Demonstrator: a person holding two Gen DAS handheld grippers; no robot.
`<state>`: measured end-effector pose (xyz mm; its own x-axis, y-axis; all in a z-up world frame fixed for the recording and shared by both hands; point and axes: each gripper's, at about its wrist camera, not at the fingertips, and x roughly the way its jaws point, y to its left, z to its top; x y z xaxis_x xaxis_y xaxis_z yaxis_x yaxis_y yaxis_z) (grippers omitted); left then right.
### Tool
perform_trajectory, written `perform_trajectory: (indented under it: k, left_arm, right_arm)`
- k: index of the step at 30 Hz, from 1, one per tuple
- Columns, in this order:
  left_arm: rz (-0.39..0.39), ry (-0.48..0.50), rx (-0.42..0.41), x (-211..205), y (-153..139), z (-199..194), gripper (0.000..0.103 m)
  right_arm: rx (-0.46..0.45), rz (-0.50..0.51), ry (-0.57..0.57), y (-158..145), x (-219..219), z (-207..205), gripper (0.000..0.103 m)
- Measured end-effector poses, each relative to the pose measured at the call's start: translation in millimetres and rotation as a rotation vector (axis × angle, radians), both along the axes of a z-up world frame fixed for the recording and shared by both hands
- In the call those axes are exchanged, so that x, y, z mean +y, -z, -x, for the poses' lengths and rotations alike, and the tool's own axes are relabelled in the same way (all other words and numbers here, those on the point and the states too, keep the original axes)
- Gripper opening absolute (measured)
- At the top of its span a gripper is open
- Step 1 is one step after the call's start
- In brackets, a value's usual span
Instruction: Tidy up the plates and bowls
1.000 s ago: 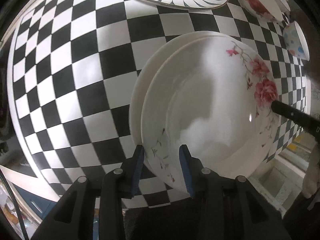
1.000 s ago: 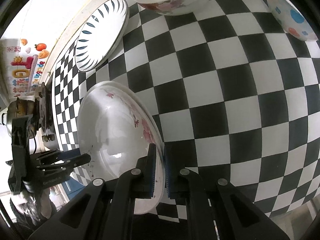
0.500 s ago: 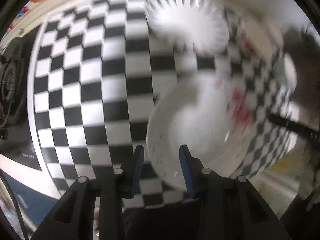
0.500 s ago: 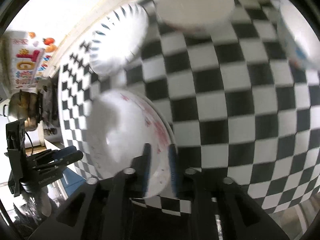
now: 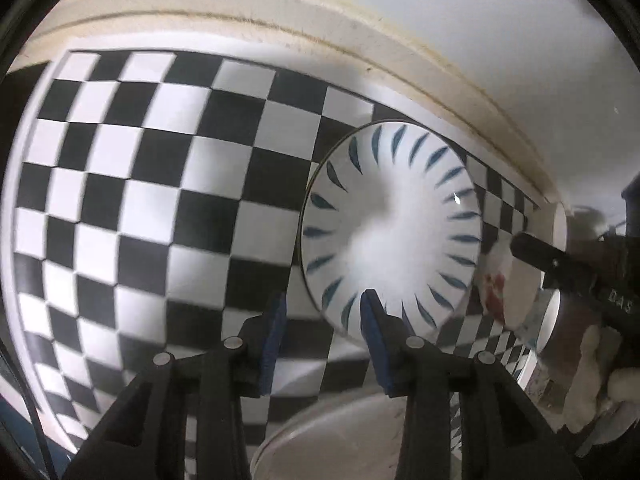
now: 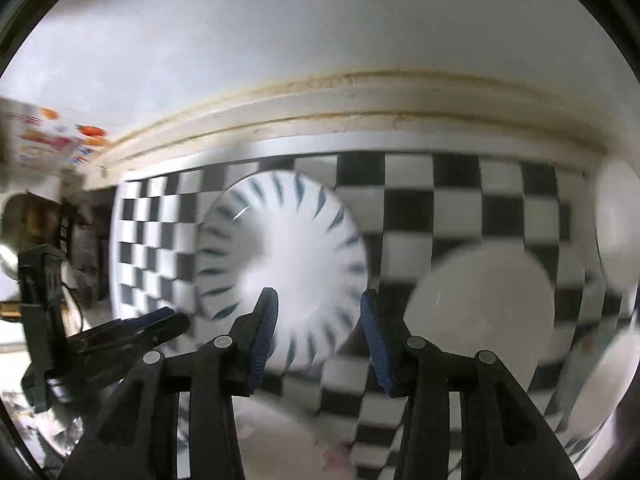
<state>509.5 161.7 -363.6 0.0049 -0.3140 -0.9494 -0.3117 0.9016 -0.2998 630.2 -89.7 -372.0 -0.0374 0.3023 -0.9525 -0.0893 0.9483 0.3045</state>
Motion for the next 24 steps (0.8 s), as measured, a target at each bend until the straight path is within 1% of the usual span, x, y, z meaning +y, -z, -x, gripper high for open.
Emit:
perform_trajectory:
  k: [4, 8, 9, 10, 11, 12, 14, 15, 16, 20, 22, 24]
  left_arm:
    - [-0.002, 0.006, 0.031, -3.7, 22.0, -11.3, 0.036]
    - [0.005, 0.020, 0.048, -6.7, 34.7, -16.9, 0.036]
    - [0.004, 0.024, 0.048, -7.7, 37.3, -17.8, 0.034]
    - [0.010, 0.023, 0.043, -8.8, 40.6, -17.6, 0.034]
    - [0.020, 0.027, 0.033, -9.8, 42.2, -17.5, 0.032]
    - [0.011, 0.029, 0.028, -9.5, 43.1, -18.7, 0.026]
    - [0.005, 0.028, 0.015, -8.3, 42.3, -19.1, 0.024]
    - [-0.003, 0.030, 0.011, -8.0, 42.1, -18.5, 0.021]
    - [-0.004, 0.028, 0.010, -7.9, 41.8, -18.8, 0.020]
    - [-0.018, 0.035, 0.001, -10.7, 42.3, -19.0, 0.020]
    - [-0.034, 0.041, -0.001, -11.1, 41.2, -18.1, 0.020]
    - [-0.031, 0.038, -0.002, -7.3, 37.9, -16.3, 0.020]
  right_arm:
    - [0.069, 0.050, -0.034, 35.8, 8.3, -29.3, 0.046]
    - [0.120, 0.061, -0.044, 59.5, 10.0, -38.7, 0.045]
    - [0.134, 0.065, -0.049, 65.2, 9.5, -40.2, 0.045]
    - [0.139, 0.076, -0.050, 69.5, 8.4, -41.5, 0.041]
    - [0.126, 0.089, -0.058, 70.6, 7.9, -41.3, 0.038]
    - [0.128, 0.097, -0.063, 71.0, 7.3, -44.1, 0.037]
    - [0.135, 0.086, -0.066, 71.7, 6.2, -46.8, 0.024]
    - [0.131, 0.105, -0.079, 72.0, 6.4, -48.3, 0.022]
    - [0.129, 0.114, -0.089, 73.4, 6.9, -48.7, 0.020]
    - [0.123, 0.098, -0.100, 72.0, 4.6, -49.7, 0.019]
    - [0.113, 0.092, -0.097, 69.2, 1.1, -49.6, 0.018]
    - [0.108, 0.083, -0.088, 67.6, -1.2, -48.1, 0.017]
